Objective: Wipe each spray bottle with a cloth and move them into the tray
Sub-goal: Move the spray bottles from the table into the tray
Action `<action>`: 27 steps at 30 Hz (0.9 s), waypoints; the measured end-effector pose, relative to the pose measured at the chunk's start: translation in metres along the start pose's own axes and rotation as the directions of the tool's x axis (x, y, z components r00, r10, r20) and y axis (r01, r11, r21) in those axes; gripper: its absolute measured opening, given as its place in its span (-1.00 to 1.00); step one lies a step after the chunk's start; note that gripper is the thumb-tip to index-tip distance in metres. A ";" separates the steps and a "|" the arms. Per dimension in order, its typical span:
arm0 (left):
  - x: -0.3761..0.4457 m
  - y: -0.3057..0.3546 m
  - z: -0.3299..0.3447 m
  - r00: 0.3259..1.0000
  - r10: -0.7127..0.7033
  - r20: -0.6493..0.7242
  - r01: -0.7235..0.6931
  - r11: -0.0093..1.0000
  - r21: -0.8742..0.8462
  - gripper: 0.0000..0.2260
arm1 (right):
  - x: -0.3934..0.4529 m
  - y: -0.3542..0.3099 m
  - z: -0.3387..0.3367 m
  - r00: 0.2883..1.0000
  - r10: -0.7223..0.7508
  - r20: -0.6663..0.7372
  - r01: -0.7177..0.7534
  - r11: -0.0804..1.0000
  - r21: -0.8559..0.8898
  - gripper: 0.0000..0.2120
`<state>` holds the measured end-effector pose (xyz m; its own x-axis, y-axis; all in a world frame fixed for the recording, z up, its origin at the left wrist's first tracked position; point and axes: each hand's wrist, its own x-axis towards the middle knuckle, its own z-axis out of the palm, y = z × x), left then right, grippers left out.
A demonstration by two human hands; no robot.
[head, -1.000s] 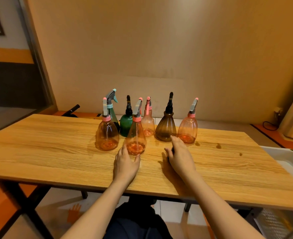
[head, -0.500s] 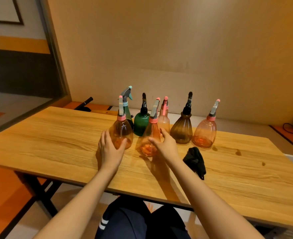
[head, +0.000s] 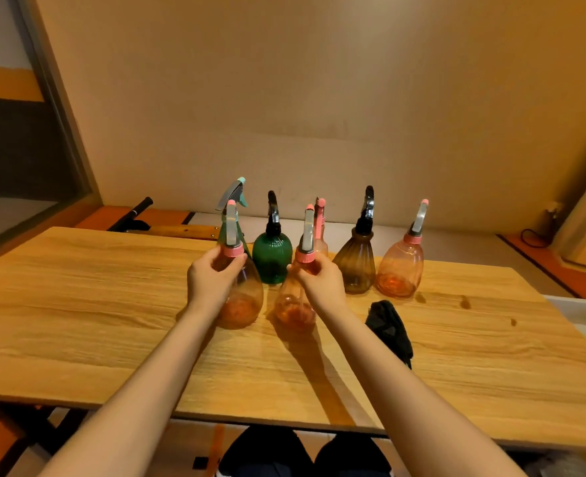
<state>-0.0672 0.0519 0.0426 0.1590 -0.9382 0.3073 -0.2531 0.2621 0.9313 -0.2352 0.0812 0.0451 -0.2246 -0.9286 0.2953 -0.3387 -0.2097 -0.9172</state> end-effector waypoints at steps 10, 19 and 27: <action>-0.035 0.058 0.063 0.962 0.189 0.199 -0.158 0.974 -0.161 -0.86 | -0.034 -0.013 -0.099 0.986 -0.031 -0.161 0.024 0.999 -0.047 -0.78; -0.104 0.141 0.193 0.853 0.320 0.412 -0.213 0.934 -0.286 -0.69 | -0.084 -0.021 -0.251 0.902 -0.085 -0.424 0.067 0.996 -0.056 -0.72; -0.159 0.203 0.364 0.775 0.271 0.572 -0.085 0.940 -0.330 -0.75 | -0.085 0.011 -0.431 0.783 -0.054 -0.620 -0.073 0.982 -0.176 -0.68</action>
<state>-0.4909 0.1725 0.1110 -0.4909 -0.7849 0.3781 0.0639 0.4003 0.9141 -0.6133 0.2898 0.1254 -0.7244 -0.5256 0.4461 -0.4773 -0.0846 -0.8747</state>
